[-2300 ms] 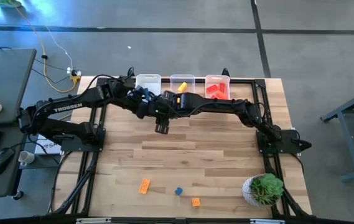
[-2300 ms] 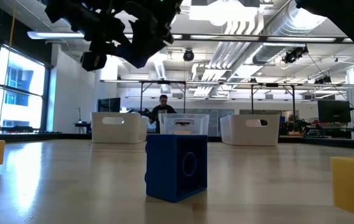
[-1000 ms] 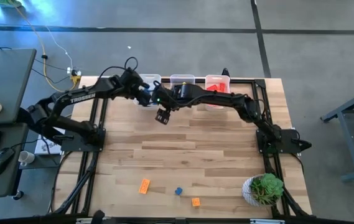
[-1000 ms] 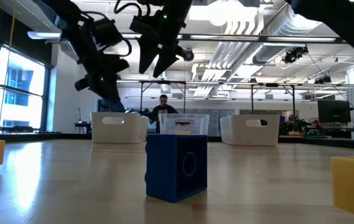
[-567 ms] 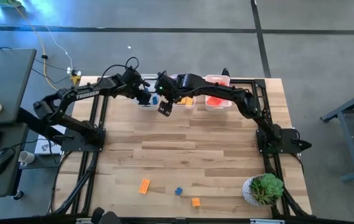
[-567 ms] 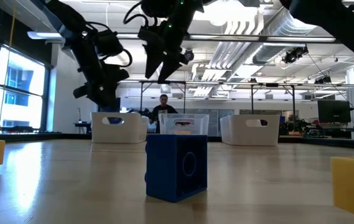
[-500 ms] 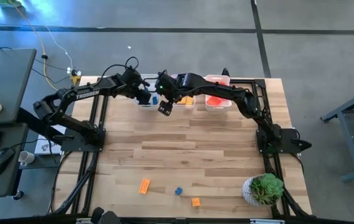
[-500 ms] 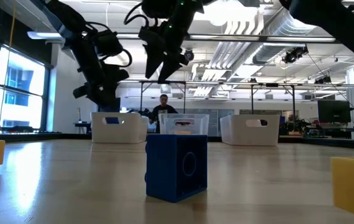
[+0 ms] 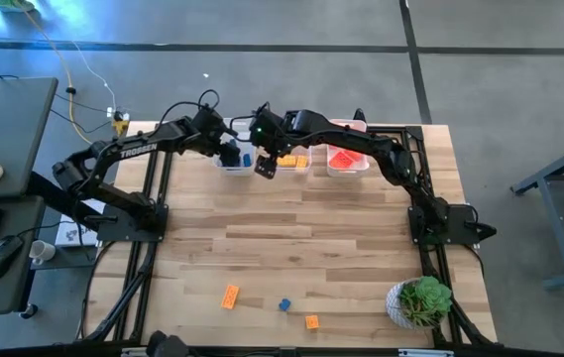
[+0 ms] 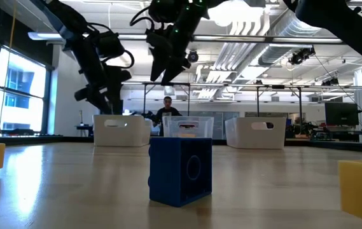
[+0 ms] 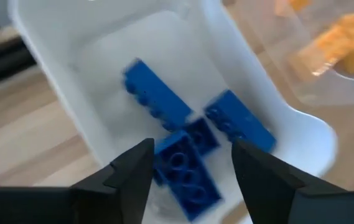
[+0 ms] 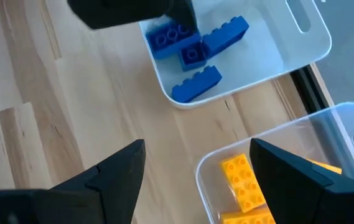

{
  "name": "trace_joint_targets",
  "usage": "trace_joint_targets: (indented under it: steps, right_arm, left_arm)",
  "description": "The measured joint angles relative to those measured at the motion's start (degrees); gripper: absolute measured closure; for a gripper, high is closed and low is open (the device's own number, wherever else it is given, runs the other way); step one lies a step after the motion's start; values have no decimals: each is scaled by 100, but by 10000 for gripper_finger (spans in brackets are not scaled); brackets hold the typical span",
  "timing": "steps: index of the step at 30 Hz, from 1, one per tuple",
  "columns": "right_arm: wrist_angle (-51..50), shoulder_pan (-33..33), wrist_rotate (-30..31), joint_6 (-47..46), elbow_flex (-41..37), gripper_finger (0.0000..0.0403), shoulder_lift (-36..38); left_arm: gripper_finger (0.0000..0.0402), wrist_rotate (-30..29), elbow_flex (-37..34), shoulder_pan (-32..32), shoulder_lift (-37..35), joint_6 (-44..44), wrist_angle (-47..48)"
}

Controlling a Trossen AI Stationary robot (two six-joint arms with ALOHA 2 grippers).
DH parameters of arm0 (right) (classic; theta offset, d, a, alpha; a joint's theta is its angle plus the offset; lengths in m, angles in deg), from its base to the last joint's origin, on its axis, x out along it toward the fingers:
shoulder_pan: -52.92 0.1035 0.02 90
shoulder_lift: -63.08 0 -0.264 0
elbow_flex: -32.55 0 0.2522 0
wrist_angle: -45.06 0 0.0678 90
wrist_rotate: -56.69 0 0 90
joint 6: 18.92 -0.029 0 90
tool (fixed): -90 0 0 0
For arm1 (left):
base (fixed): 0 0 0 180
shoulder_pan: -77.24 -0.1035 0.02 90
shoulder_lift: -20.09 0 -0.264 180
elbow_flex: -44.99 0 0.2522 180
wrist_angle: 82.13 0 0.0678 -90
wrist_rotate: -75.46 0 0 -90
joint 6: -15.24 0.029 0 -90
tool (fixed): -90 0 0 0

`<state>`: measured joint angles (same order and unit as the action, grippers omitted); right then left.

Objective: Sort & place blocks by color
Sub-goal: Put the yellow game piece into the transparent bin

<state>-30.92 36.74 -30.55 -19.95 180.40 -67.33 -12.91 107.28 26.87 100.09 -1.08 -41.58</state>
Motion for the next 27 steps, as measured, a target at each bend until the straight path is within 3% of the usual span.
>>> trace_joint_targets:
  steps: [9,18,27]
  right_arm:
    - [-4,9,-59,-292,0,128,0]
    - [-323,59,-1186,-1038,0,128,-2]
    - [-1016,475,-1307,-1528,0,128,-4]
  left_arm:
    - [197,1018,4,7,-434,-312,80]
    - [198,1019,7,254,-1367,-575,929]
    - [197,986,7,933,-2261,-721,1359]
